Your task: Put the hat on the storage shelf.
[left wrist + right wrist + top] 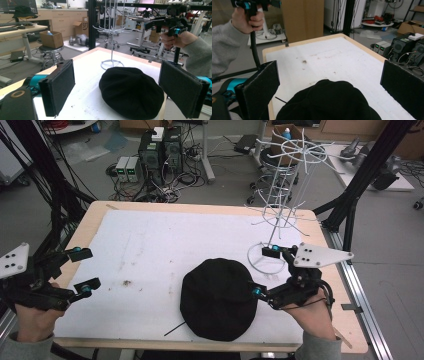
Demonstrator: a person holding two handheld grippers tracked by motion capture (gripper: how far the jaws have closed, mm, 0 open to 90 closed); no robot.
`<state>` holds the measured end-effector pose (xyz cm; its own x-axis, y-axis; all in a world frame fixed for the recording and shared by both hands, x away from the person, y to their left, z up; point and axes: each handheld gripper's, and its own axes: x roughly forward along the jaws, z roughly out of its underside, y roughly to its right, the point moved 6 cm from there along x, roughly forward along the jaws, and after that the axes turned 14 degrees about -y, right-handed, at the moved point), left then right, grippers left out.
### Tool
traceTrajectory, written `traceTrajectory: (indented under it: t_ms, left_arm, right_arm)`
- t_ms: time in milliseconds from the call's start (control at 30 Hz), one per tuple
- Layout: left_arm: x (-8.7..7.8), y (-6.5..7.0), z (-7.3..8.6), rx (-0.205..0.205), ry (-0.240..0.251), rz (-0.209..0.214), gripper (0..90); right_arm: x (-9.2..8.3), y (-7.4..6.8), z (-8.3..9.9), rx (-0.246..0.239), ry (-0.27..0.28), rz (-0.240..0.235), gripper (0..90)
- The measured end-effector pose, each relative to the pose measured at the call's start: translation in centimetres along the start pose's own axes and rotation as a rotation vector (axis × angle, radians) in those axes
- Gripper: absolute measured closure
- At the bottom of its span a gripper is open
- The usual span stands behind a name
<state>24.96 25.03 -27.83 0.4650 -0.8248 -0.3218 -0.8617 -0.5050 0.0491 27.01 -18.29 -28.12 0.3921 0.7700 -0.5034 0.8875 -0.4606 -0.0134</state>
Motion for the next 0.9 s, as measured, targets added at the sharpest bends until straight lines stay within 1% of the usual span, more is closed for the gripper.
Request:
traceTrajectory:
  t_ms: [33,100,133,167,233,367,433,533,567,600,800,833,900]
  left_arm:
    - [0.0,0.1,0.0,0.006,-0.001,0.005,12.5]
    - [0.0,0.1,0.0,0.005,0.0,0.005,12.5]
    - [0.0,0.2,0.0,0.004,0.0,0.007,12.5]
    - [0.0,0.2,0.0,0.009,-0.007,0.007,12.5]
    - [0.0,0.2,0.1,0.006,-0.011,0.001,12.5]
    - [-0.1,0.2,0.1,0.003,-0.007,-0.004,12.5]
    - [-0.2,0.2,0.1,0.004,-0.009,-0.006,12.4]
    - [-0.3,0.3,0.2,0.0,-0.009,-0.009,12.5]
    - [-0.3,0.3,0.2,0.002,-0.012,-0.01,12.5]
    - [-0.4,0.3,0.2,0.001,-0.011,-0.012,12.5]
    - [-0.7,0.3,0.3,-0.001,-0.009,-0.017,12.5]
    - [-0.7,0.2,0.3,-0.003,-0.009,-0.018,12.5]
    - [-0.7,0.2,0.4,-0.007,-0.01,-0.019,12.5]
  right_arm:
    - [0.8,-0.1,0.0,-0.012,-0.01,-0.009,1.2]
    - [1.5,-0.1,0.0,-0.018,-0.021,-0.025,1.2]
    - [1.5,-0.1,0.0,-0.018,-0.021,-0.025,1.2]
    - [1.9,-0.2,0.0,-0.022,-0.026,-0.032,1.2]
    - [3.0,-0.4,0.0,-0.04,-0.047,-0.055,1.2]
    - [4.3,-0.8,-0.2,-0.063,-0.063,-0.073,1.2]
    - [5.0,-1.0,-0.3,-0.076,-0.075,-0.09,1.2]
    - [6.1,-1.4,-0.3,-0.093,-0.101,-0.107,1.2]
    - [6.1,-1.4,-0.3,-0.093,-0.101,-0.107,1.2]
    - [6.7,-1.6,-0.3,-0.105,-0.115,-0.119,1.2]
    - [7.2,-1.7,-0.4,-0.115,-0.109,-0.131,1.2]
    - [7.3,-1.7,-0.3,-0.115,-0.096,-0.141,1.2]
    - [7.3,-1.7,-0.3,-0.111,-0.09,-0.15,1.2]
